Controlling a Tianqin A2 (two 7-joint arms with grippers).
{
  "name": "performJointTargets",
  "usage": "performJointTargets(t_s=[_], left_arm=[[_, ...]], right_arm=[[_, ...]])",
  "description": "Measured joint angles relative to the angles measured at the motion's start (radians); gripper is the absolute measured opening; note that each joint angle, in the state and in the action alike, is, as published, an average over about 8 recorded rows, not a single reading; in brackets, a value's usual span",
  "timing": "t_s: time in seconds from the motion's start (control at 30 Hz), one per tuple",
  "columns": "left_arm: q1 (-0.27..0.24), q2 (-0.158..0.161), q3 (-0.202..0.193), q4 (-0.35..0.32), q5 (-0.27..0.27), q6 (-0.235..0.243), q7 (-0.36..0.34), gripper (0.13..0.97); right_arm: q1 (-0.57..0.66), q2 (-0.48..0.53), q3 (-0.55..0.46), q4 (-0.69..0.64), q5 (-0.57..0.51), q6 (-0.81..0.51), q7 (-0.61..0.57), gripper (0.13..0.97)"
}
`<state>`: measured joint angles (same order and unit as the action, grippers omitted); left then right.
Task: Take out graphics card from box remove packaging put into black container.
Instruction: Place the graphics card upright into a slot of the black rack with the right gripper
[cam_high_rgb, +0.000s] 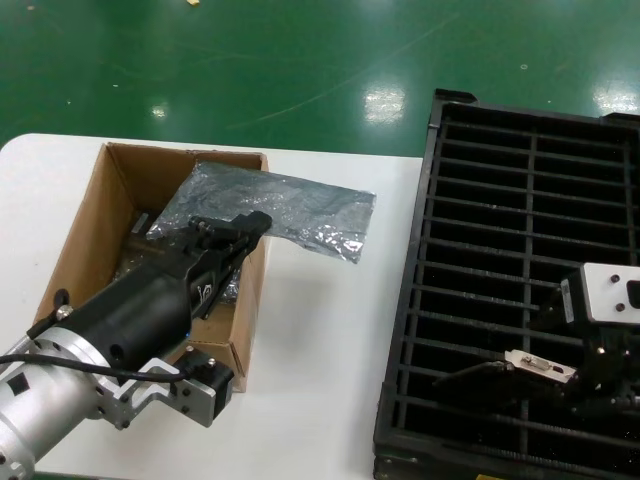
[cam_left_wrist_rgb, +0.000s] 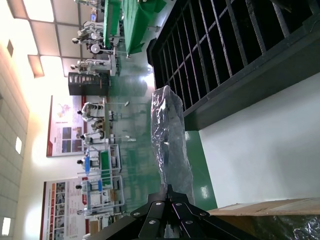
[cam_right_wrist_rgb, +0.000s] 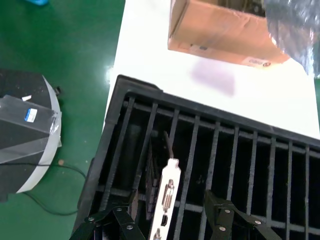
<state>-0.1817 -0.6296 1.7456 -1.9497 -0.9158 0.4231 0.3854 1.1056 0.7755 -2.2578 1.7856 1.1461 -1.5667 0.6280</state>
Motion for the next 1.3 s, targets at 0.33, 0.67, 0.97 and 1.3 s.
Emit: performJointTargets(t_s=[0.33,0.67,0.97,1.3], left_arm=[[0.0,0.0,0.0,0.0,0.0,0.0,0.0,0.139],[0.0,0.0,0.0,0.0,0.0,0.0,0.0,0.139],[0.0,0.0,0.0,0.0,0.0,0.0,0.0,0.139],[0.0,0.0,0.0,0.0,0.0,0.0,0.0,0.139]], right_arm=[[0.004,0.0,0.016,0.041,0.039,-0.001,0.022,0.448],[0.033,0.01,0.022,0.045,0.11,-0.002,0.034,0.35],[0.053,0.017,0.004,0.039,0.156,-0.002,0.024,0.218],[0.067,0.031,-0.015,0.016,0.181,-0.003,0.002,0.163]])
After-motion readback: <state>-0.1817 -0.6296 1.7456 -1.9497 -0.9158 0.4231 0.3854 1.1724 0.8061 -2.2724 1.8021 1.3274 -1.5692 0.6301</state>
